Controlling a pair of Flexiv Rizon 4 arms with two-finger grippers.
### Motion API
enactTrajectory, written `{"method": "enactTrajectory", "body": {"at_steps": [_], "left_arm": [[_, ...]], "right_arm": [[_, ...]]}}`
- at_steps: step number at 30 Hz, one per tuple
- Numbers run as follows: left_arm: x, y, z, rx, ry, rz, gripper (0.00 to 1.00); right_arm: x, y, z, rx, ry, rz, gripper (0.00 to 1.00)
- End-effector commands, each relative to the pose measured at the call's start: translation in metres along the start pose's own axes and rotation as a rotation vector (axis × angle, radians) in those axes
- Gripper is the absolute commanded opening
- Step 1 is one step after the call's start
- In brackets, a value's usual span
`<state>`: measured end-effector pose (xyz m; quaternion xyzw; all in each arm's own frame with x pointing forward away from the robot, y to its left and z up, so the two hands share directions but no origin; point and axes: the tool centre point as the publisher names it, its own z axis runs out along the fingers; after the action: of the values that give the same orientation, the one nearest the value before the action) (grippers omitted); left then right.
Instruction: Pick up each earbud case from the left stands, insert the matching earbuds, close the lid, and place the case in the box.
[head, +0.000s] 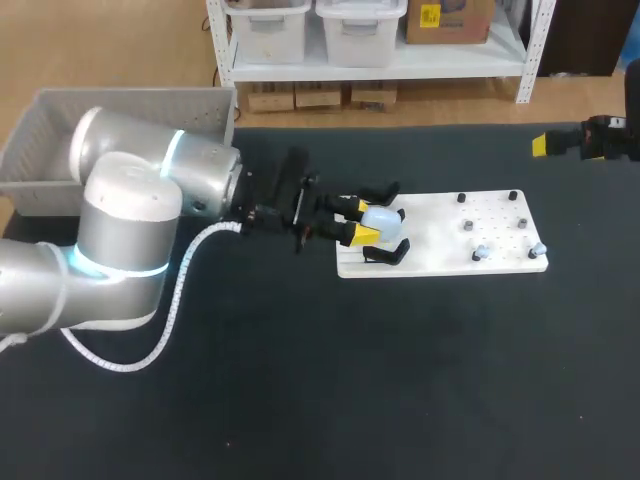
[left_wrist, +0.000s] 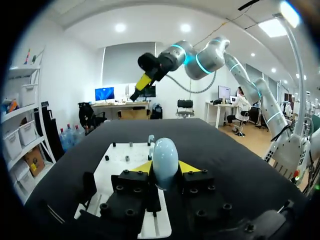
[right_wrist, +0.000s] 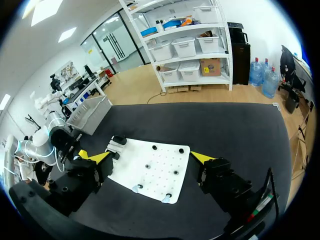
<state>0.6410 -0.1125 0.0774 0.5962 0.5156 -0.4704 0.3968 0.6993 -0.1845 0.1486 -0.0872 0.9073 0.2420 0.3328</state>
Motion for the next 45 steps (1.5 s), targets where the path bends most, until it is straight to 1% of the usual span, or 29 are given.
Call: {"method": "enactTrajectory", "body": {"at_steps": [1,7,12,27,34,41,45], "left_arm": [[-0.005,-0.009,-0.002,-0.035,-0.076,0.013,0.0],[-0.019,-0.011,-0.001,-0.029,-0.122,0.025,0.0],[-0.023,-0.012,-0.001,-0.031,-0.146,0.005,0.0],[-0.026,-0.013,0.0,-0.029,-0.167,-0.005,0.0],[-0.026,-0.012,0.0,-0.037,-0.161,0.013,0.0],[-0.025,-0.009,-0.002,-0.054,-0.158,0.007,0.0],[-0.025,-0.009,-0.002,-0.054,-0.158,0.007,0.0]], "right_arm": [[0.0,0.0,0.0,0.0,0.001,0.0,1.0],[0.0,0.0,0.0,0.0,0.001,0.0,1.0],[0.0,0.0,0.0,0.0,0.001,0.0,1.0],[0.0,0.0,0.0,0.0,0.001,0.0,1.0],[0.0,0.0,0.0,0.0,0.001,0.0,1.0],[0.0,0.0,0.0,0.0,0.001,0.0,1.0],[0.008,0.023,-0.006,-0.021,0.009,-0.085,1.0]]}}
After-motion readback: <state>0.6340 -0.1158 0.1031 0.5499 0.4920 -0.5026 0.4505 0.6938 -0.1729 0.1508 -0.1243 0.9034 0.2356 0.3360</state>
